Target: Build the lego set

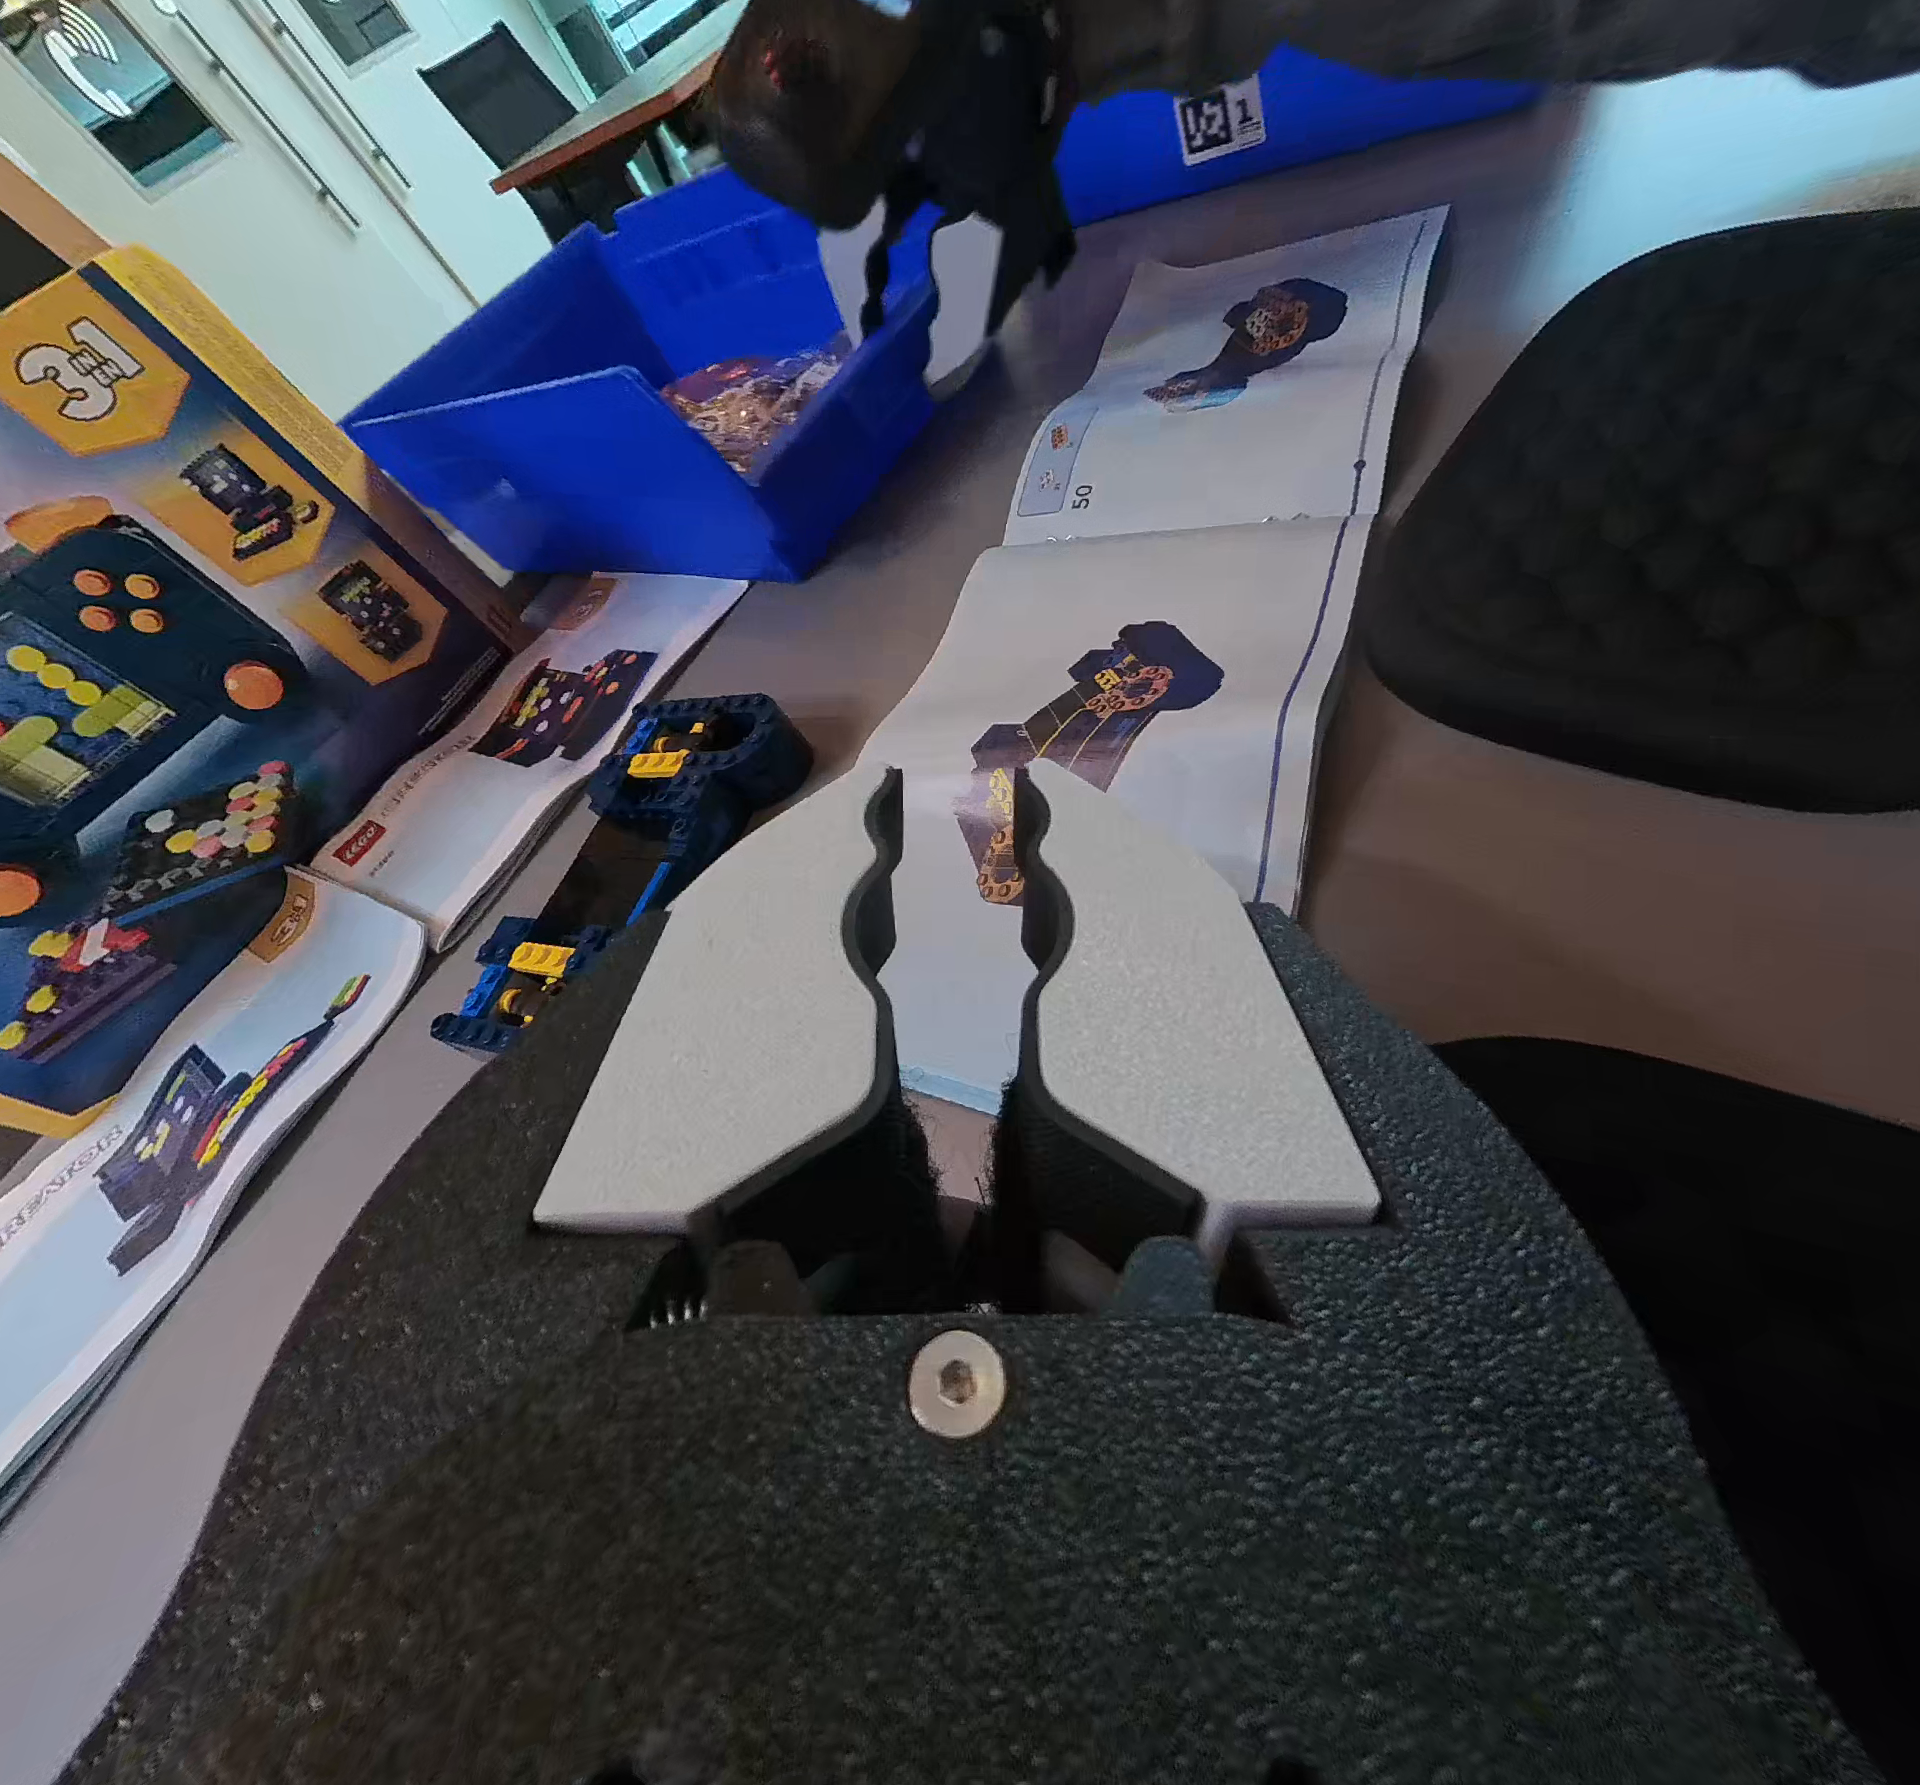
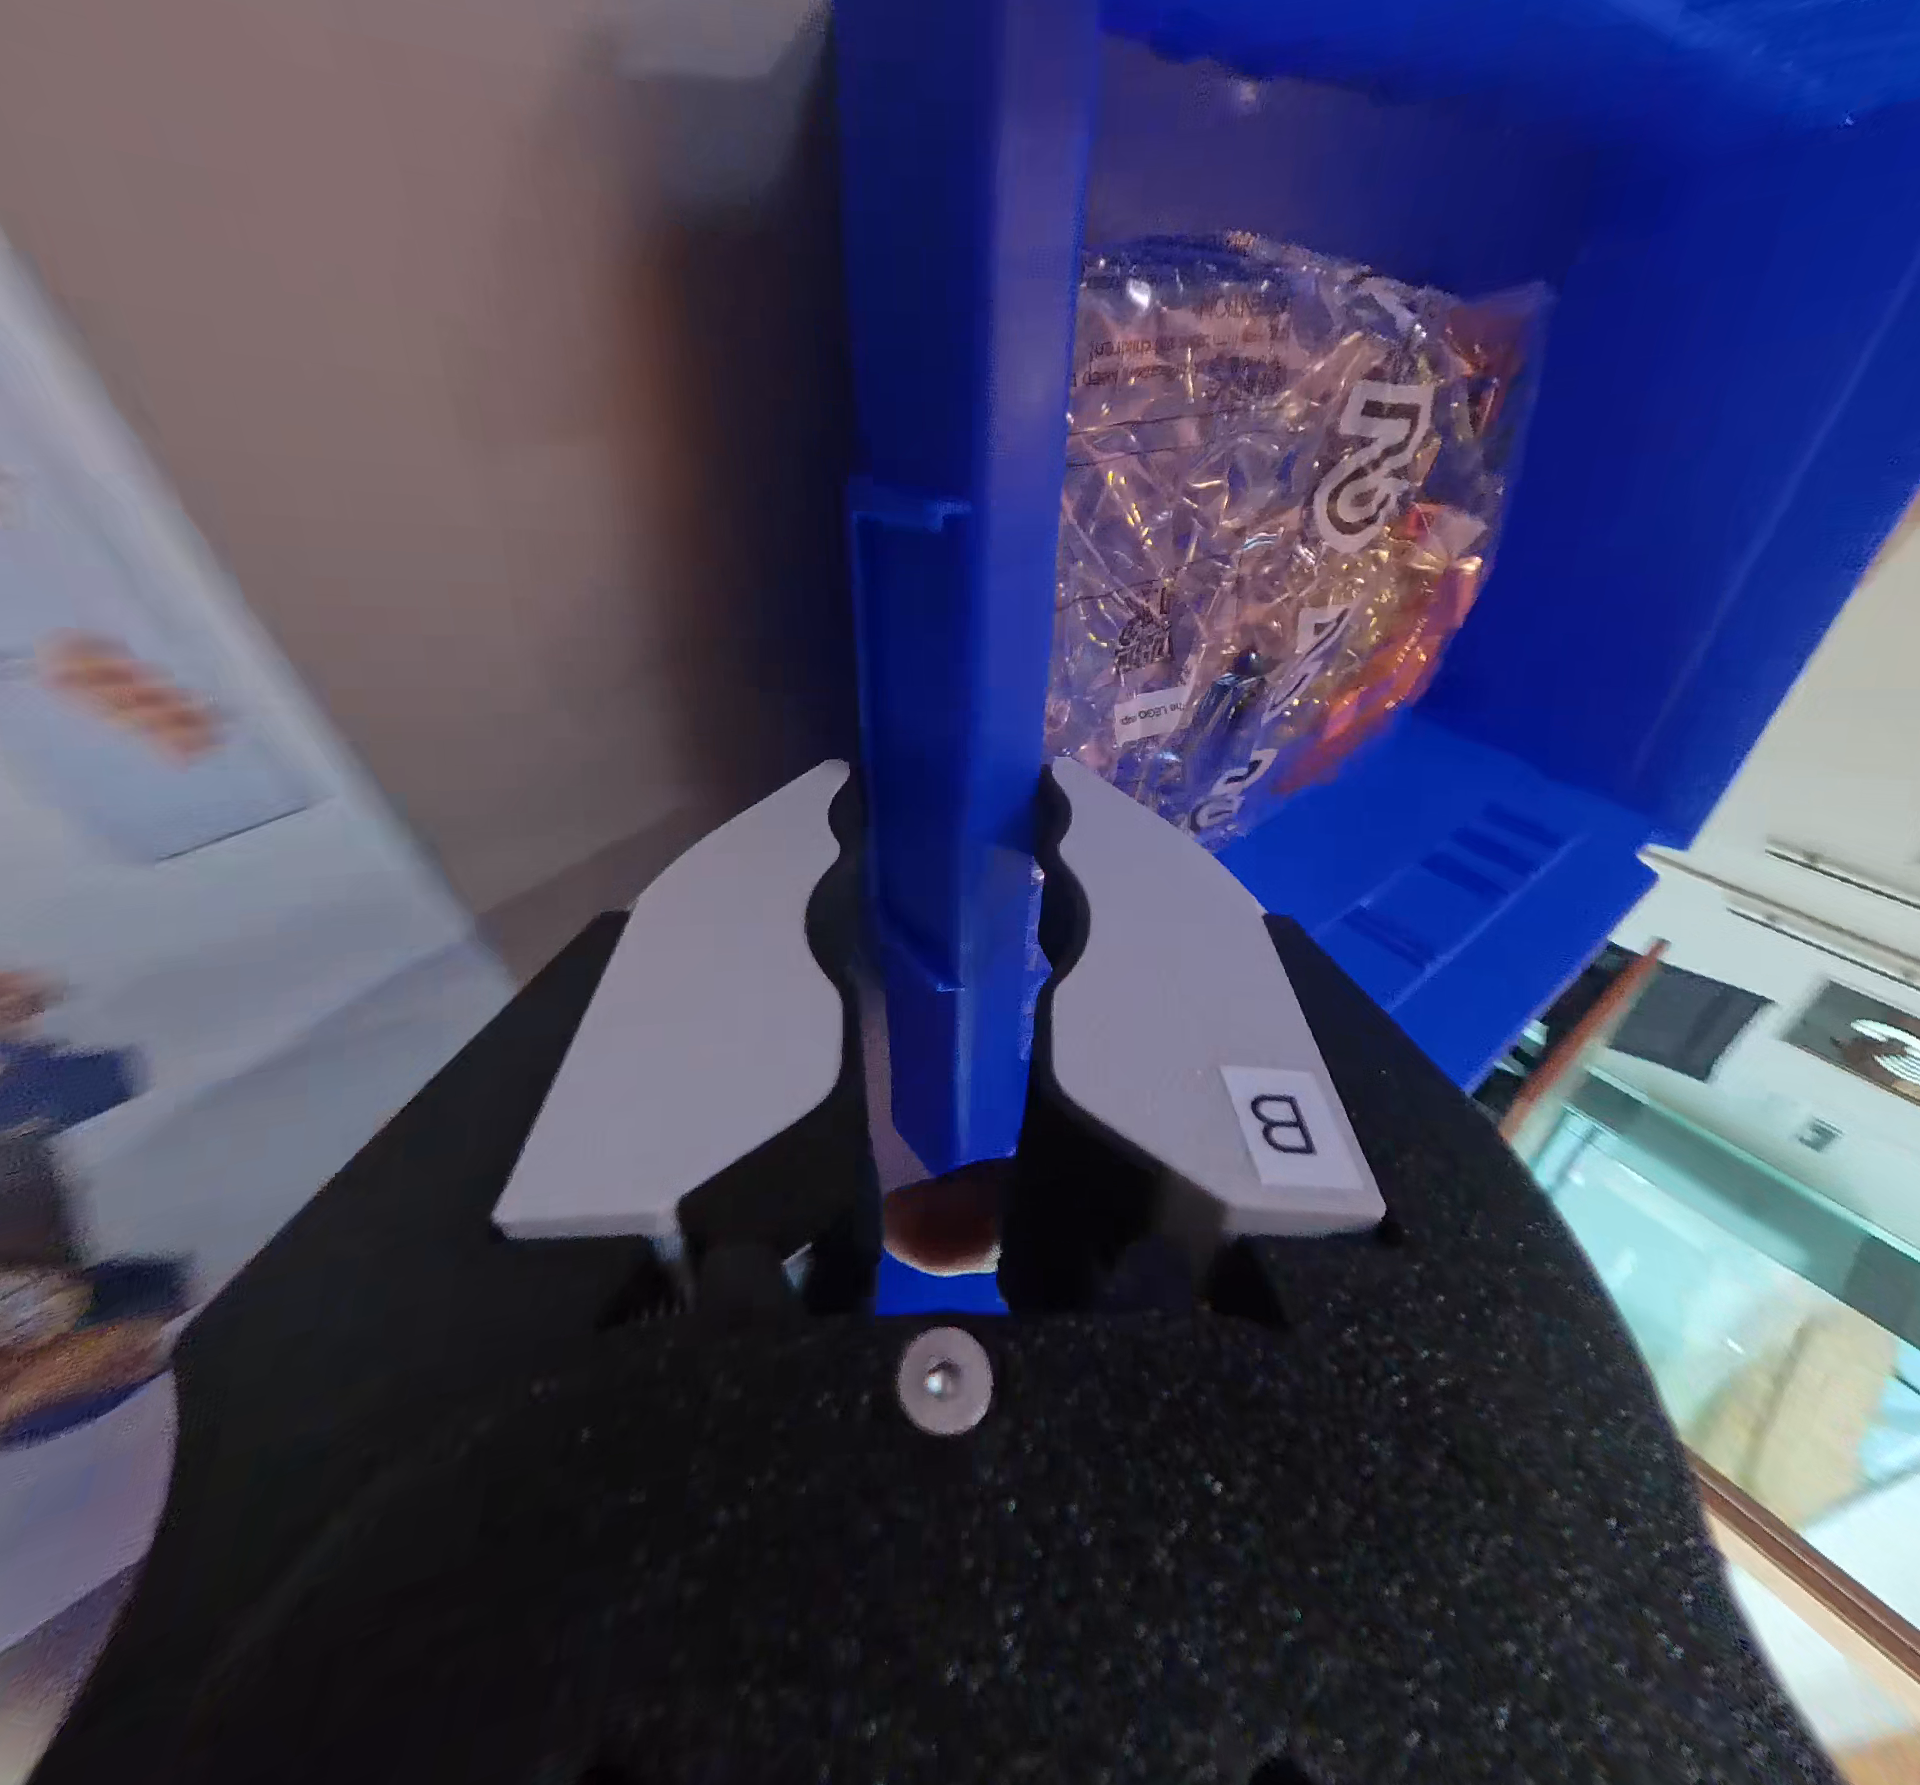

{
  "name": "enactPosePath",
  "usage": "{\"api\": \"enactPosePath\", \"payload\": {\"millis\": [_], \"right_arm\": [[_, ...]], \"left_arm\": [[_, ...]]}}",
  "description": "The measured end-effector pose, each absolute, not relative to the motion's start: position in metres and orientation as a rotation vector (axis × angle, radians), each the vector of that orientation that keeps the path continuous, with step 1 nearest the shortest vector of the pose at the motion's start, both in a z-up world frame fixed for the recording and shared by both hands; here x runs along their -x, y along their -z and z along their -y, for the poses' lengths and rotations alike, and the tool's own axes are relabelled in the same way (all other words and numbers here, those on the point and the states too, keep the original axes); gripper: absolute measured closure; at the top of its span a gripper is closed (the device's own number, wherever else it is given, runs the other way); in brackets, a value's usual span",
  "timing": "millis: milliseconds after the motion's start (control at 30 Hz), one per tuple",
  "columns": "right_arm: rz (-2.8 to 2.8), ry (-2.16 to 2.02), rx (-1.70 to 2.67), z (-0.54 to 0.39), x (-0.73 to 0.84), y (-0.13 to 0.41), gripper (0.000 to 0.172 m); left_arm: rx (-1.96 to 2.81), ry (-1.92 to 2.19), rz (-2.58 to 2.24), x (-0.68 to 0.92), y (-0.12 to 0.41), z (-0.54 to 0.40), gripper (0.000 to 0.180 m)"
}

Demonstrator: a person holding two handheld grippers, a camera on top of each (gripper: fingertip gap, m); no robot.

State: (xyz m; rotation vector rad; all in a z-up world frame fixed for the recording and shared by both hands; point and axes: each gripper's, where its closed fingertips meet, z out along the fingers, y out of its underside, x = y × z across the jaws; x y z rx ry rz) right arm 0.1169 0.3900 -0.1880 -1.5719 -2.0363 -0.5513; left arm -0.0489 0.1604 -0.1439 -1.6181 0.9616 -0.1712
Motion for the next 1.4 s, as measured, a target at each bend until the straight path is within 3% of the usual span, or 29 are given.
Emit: {"api": "enactPosePath", "payload": {"millis": [100, 133, 200, 333, 400, 467, 533, 600, 633, 700, 767, 833, 1000, 1133, 1200, 1300, 1400], "right_arm": [[2.078, 0.342, 1.639, -0.355, -0.122, 0.186, 0.14], [2.056, 0.229, 1.672, -0.348, -0.12, 0.18, 0.133], [1.953, -0.037, 1.739, -0.338, -0.11, 0.159, 0.124], [1.645, -0.321, 1.763, -0.365, -0.088, 0.115, 0.123], [1.6, -0.347, 1.939, -0.381, -0.087, 0.131, 0.112], [1.61, -0.29, 2.15, -0.391, -0.09, 0.159, 0.078], [1.588, -0.234, 2.238, -0.401, -0.083, 0.181, 0.061], [1.586, -0.159, 2.327, -0.406, -0.082, 0.205, 0.065], [1.591, -0.115, 2.364, -0.406, -0.084, 0.216, 0.06], [1.541, -0.162, 2.378, -0.407, -0.078, 0.214, 0.085], [1.603, -0.189, 2.288, -0.403, -0.075, 0.204, 0.144], [1.609, -0.116, 2.227, -0.408, -0.082, 0.195, 0.168], [1.411, -0.185, 2.028, -0.42, -0.087, 0.13, 0.171], [1.371, -0.398, 1.853, -0.405, -0.081, 0.066, 0.171], [1.4, -0.519, 1.762, -0.393, -0.077, 0.041, 0.171], [1.442, -0.686, 1.634, -0.373, -0.074, 0.012, 0.171], [1.481, -0.817, 1.506, -0.354, -0.074, -0.003, 0.171]], "left_arm": [[1.617, 0.171, -0.973, 0.048, 0.145, -0.16, 0.161], [1.617, 0.171, -0.977, 0.047, 0.146, -0.16, 0.161], [1.614, 0.172, -0.982, 0.047, 0.146, -0.16, 0.161], [1.61, 0.18, -0.985, 0.046, 0.146, -0.16, 0.161], [1.609, 0.182, -0.985, 0.046, 0.146, -0.16, 0.161], [1.608, 0.183, -0.987, 0.046, 0.147, -0.16, 0.161], [1.608, 0.18, -0.988, 0.046, 0.147, -0.161, 0.161], [1.613, 0.183, -0.987, 0.046, 0.148, -0.161, 0.161], [1.617, 0.186, -0.984, 0.047, 0.149, -0.161, 0.161], [1.618, 0.186, -0.976, 0.048, 0.149, -0.162, 0.161], [1.619, 0.189, -0.967, 0.048, 0.148, -0.163, 0.161], [1.618, 0.191, -0.961, 0.049, 0.148, -0.163, 0.161], [1.549, 0.27, -0.89, 0.052, 0.124, -0.163, 0.159], [1.464, 0.299, -0.86, 0.069, 0.068, -0.18, 0.152], [1.45, 0.376, -0.853, 0.072, 0.032, -0.196, 0.138], [1.458, 0.524, -0.872, 0.061, -0.018, -0.228, 0.102], [1.436, 0.456, -0.947, 0.04, -0.055, -0.272, 0.092]]}}
